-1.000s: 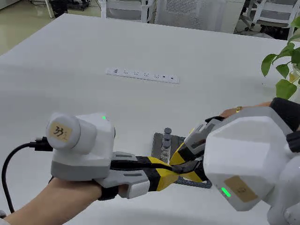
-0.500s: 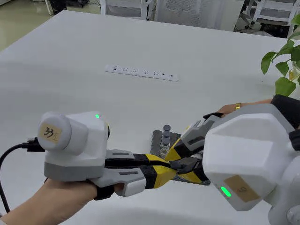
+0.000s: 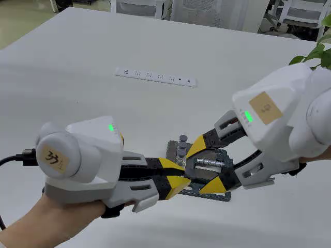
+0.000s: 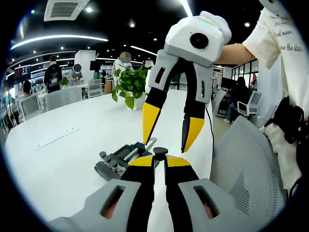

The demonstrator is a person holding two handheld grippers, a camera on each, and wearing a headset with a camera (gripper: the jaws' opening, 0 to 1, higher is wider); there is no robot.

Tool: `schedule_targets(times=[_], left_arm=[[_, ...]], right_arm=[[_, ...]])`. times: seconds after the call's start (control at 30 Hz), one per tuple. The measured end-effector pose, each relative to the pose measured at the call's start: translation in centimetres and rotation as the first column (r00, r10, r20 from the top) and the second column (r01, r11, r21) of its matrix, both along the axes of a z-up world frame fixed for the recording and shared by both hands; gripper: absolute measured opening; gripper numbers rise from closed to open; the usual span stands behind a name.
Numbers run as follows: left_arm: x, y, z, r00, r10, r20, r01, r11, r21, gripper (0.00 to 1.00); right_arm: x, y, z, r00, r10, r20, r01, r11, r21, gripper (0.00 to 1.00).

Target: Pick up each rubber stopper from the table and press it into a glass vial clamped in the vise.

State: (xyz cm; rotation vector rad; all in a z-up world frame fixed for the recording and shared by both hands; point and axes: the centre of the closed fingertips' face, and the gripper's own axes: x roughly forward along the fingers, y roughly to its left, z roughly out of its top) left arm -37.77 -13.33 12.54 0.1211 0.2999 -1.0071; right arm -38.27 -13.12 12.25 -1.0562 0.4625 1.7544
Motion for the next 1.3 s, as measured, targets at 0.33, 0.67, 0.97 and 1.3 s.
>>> schedule_targets(times=[0.33, 0.67, 0.97, 1.3], left_arm=[[-0.1, -0.9, 0.5, 0.999, -0.044, 0.031, 0.042, 0.998, 0.044, 0.03], [-0.3, -1.3, 0.0, 0.998, -0.065, 0.026, 0.063, 0.996, 0.066, 0.03], [-0.3, -1.3, -0.2, 0.998, -0.068, 0.004, 0.067, 0.995, 0.067, 0.03], [-0.5, -1.4, -0.7, 0.997, -0.079, -0.007, 0.079, 0.994, 0.080, 0.03]], right_arm=[[-0.1, 0.0, 0.4, 0.998, -0.041, -0.053, 0.042, 0.999, 0.026, 0.16], [-0.5, -0.5, 0.2, 0.998, -0.034, -0.054, 0.035, 0.999, 0.020, 0.08], [-0.7, -0.5, -0.1, 0.999, -0.018, -0.045, 0.018, 1.000, 0.007, 0.08], [-1.0, -0.6, -0.5, 1.000, 0.017, -0.014, -0.018, 0.999, -0.029, 0.08]])
